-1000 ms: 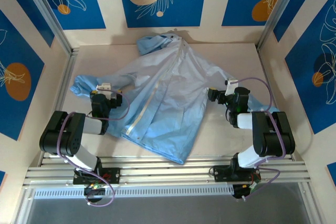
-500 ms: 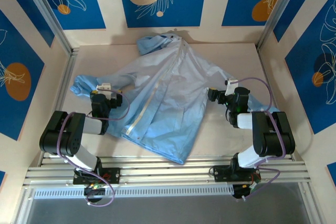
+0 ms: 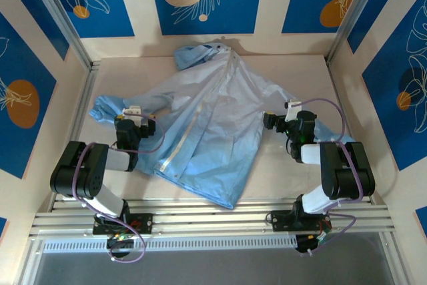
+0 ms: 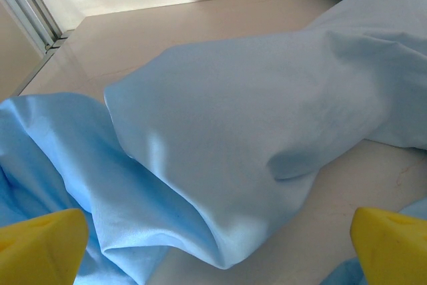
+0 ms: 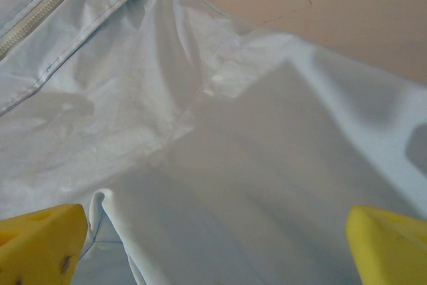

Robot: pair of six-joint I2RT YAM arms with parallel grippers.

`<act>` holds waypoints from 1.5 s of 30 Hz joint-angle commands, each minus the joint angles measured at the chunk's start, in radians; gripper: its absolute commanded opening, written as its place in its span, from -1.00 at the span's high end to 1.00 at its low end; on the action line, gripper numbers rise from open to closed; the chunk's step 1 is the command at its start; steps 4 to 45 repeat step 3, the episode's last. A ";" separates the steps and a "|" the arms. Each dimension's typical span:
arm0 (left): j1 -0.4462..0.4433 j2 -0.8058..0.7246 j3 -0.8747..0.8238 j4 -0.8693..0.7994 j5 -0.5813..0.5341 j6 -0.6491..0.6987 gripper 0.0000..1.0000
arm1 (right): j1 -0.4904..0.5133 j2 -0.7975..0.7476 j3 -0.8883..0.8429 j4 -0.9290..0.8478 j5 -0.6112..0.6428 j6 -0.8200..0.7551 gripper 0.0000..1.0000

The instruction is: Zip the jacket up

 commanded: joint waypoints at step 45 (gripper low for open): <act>0.015 -0.008 0.002 0.002 0.023 0.005 -1.00 | 0.004 0.005 0.009 0.005 0.015 -0.016 -0.98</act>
